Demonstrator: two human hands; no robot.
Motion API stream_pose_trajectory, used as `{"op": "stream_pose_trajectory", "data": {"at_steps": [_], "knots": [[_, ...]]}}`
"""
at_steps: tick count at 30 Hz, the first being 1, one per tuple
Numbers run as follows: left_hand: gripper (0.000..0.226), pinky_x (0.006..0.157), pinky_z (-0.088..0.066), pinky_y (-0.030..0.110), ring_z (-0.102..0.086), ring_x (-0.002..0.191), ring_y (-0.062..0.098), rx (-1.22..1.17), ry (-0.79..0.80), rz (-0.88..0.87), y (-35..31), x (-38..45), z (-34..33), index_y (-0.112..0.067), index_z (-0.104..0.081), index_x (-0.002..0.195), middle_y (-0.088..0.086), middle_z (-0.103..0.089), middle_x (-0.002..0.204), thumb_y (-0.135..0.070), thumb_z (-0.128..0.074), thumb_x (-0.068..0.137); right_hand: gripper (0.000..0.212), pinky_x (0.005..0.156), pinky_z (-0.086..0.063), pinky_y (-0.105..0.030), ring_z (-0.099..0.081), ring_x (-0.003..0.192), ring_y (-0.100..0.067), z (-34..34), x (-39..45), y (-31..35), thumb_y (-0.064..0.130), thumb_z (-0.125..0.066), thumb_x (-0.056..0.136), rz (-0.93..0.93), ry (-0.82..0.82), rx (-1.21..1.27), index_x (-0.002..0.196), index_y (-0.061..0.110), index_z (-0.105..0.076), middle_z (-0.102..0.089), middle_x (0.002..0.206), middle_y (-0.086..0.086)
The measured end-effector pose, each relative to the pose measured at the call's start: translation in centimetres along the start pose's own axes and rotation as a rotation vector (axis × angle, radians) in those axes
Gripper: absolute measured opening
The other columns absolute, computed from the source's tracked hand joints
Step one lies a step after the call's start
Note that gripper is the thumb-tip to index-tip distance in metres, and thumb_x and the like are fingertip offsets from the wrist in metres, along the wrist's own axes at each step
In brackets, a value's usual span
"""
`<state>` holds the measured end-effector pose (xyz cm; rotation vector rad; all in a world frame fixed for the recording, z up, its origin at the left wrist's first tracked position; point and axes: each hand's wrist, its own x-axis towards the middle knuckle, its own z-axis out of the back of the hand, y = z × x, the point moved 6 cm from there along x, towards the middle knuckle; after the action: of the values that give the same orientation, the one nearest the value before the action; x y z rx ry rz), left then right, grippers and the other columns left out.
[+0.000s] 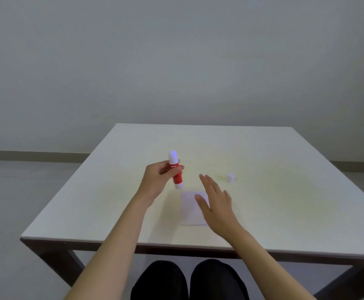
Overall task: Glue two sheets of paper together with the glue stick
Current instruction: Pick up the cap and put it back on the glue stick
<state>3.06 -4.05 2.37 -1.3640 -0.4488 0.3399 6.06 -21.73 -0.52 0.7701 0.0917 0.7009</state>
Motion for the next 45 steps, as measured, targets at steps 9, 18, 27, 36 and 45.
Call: {"op": "stream_pose_trajectory", "data": {"at_steps": [9, 18, 27, 36, 45], "knots": [[0.013, 0.073, -0.05, 0.023, -0.071, 0.085, 0.014, -0.266, 0.223, -0.08, -5.4, -2.5, -1.4, -0.018, -0.073, 0.096, 0.001, -0.077, 0.093, -0.016, -0.063, 0.087, 0.019, 0.085, -0.051, -0.033, -0.066, 0.087, -0.018, 1.3, 1.5, 3.6, 0.024, -0.057, 0.092, -0.005, 0.422, 0.894, 0.104, 0.015, -0.07, -0.071, 0.099, -0.005], [0.01, 0.078, -0.051, 0.02, -0.072, 0.085, 0.014, -0.312, 0.01, -0.032, -5.1, -2.8, -1.5, -0.02, -0.076, 0.08, 0.002, -0.078, 0.088, -0.015, -0.079, 0.072, 0.026, 0.061, -0.041, -0.022, -0.055, 0.066, -0.013, 1.5, 1.4, 3.7, 0.026, -0.076, 0.077, -0.116, -0.14, 0.545, 0.08, 0.017, -0.052, -0.064, 0.079, -0.001], [0.015, 0.081, -0.055, 0.025, -0.072, 0.083, 0.017, -0.306, 0.019, -0.011, -4.8, -3.0, -1.0, -0.016, -0.075, 0.085, 0.006, -0.077, 0.089, -0.018, -0.079, 0.071, 0.013, 0.071, -0.047, -0.023, -0.064, 0.065, -0.011, 2.0, 2.1, 4.1, 0.027, -0.064, 0.089, -0.002, 0.281, 0.662, 0.096, 0.017, -0.07, -0.075, 0.085, 0.0], [0.022, 0.065, -0.049, 0.007, -0.071, 0.077, 0.007, -0.306, -0.043, 0.023, -4.2, -2.8, -1.6, -0.005, -0.075, 0.091, -0.001, -0.077, 0.084, -0.013, -0.08, 0.071, 0.024, 0.058, -0.044, -0.018, -0.056, 0.059, -0.008, 1.0, 1.7, 3.5, 0.037, -0.068, 0.083, -0.14, -0.008, 0.56, 0.097, 0.023, -0.054, -0.061, 0.092, 0.007], [0.02, 0.062, -0.047, 0.005, -0.071, 0.075, 0.007, -0.292, -0.06, 0.066, -3.4, -3.0, -1.3, -0.01, -0.075, 0.088, -0.001, -0.077, 0.082, -0.016, -0.082, 0.07, 0.012, 0.059, -0.037, -0.021, -0.045, 0.055, -0.011, 1.8, 2.2, 2.9, 0.022, -0.072, 0.082, -0.099, 0.058, 0.58, 0.079, 0.013, -0.065, -0.056, 0.068, 0.005]]}}
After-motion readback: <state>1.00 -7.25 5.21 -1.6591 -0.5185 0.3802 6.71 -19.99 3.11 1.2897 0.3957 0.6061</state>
